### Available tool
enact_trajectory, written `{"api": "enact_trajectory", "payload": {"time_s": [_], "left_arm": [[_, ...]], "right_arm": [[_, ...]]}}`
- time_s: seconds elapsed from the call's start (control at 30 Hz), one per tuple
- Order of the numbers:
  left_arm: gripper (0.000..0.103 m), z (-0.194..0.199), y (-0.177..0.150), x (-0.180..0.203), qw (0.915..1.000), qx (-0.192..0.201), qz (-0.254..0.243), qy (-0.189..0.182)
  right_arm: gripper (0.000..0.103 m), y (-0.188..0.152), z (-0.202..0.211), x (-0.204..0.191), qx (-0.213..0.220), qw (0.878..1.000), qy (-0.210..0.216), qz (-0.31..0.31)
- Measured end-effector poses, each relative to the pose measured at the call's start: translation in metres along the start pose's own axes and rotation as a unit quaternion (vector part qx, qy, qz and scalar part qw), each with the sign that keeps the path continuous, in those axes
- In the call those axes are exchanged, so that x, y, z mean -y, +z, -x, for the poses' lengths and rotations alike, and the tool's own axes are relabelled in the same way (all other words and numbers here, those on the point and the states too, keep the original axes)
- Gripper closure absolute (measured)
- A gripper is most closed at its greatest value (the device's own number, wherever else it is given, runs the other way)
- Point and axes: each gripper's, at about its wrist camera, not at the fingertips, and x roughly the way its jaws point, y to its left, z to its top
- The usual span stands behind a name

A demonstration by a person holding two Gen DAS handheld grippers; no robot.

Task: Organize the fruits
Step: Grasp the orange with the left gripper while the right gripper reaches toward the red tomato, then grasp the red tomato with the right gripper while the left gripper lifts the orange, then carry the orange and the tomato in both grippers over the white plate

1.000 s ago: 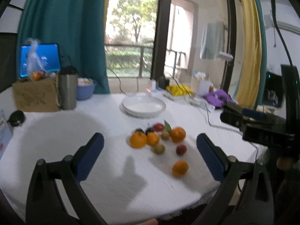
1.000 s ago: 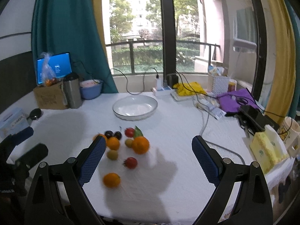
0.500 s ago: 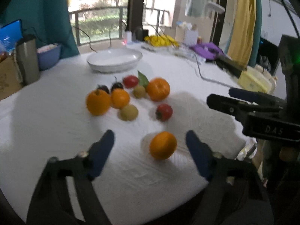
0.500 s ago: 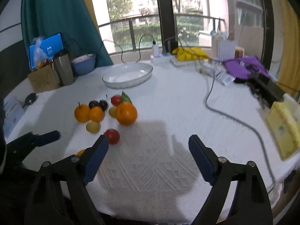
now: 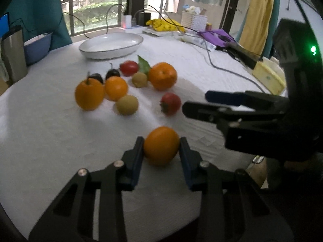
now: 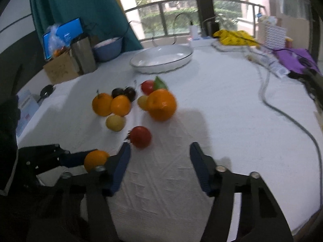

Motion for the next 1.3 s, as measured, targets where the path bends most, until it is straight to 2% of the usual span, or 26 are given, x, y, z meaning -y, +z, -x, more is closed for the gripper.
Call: {"api": "enact_trajectory", "payload": {"time_s": [0.07,0.23,0.37,0.4,0.43,0.73,1.0,1.3], "left_arm": [[0.067,0.004,0.001,-0.006,1.0,0.006,0.003,0.004],[0.067,0.011,0.004,-0.023,0.9996,0.017,0.02,0.011],[0.067,0.013,0.008,-0.032,0.9993,0.023,0.028,0.01],[0.067,0.014,0.009,-0.034,0.9992,0.024,0.03,0.009],[0.067,0.014,0.011,-0.036,0.9991,0.026,0.032,0.009],[0.067,0.021,0.039,-0.057,0.9976,0.053,0.041,0.019],[0.067,0.02,0.073,-0.076,0.9962,0.073,0.041,0.021],[0.067,-0.002,0.114,-0.098,0.995,0.086,0.043,0.03]], "right_arm": [[0.052,0.002,-0.006,-0.006,-0.007,1.0,0.004,0.01],[0.055,0.008,-0.02,-0.014,-0.025,0.999,0.009,0.021],[0.061,0.014,-0.029,-0.018,-0.039,0.999,0.01,0.031],[0.064,0.015,-0.03,-0.018,-0.042,0.999,0.013,0.03],[0.072,0.017,-0.031,-0.019,-0.043,0.998,0.018,0.03],[0.072,0.038,-0.027,-0.023,-0.029,0.999,0.026,0.036],[0.072,0.077,-0.024,-0.026,0.008,0.998,0.032,0.049],[0.072,0.122,-0.043,-0.013,0.028,0.997,0.021,0.064]]}}
